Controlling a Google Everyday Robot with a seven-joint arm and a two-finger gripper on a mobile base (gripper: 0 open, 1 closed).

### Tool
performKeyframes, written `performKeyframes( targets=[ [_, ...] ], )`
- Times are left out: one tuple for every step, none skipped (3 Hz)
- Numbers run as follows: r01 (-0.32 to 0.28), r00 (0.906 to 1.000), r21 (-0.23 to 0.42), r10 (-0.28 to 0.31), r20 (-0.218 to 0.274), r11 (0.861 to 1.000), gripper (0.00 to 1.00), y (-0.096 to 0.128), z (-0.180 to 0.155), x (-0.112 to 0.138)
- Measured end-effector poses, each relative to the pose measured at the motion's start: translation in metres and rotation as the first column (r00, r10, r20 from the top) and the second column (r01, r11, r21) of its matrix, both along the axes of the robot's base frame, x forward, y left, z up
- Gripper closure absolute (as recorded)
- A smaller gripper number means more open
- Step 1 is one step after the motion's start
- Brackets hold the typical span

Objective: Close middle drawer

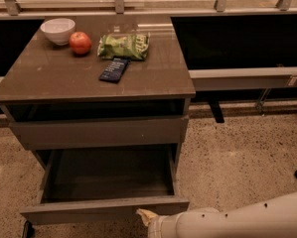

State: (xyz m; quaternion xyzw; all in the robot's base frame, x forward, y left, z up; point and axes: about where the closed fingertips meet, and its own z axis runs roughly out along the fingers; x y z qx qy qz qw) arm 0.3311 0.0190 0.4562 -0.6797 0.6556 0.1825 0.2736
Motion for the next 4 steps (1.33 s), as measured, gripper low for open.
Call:
performKeyframes(
  targets=[
    [0.024, 0.9986, -0.008, -0.024, 0.047, 1.0, 0.39, -0.0034, -0.0101, 0.0158],
    [0.015, 0.9956, 0.017, -0.017, 0.092, 1.0, 0.62, 0.0016, -0.0115, 0.0216],
    [0.015, 0.9955, 0.018, -0.016, 0.093, 1.0, 0.85, 0.0019, -0.0116, 0.0214],
    [0.014, 0.9956, 0.019, -0.015, 0.093, 1.0, 1.0, 0.0023, -0.0118, 0.0212]
  ],
)
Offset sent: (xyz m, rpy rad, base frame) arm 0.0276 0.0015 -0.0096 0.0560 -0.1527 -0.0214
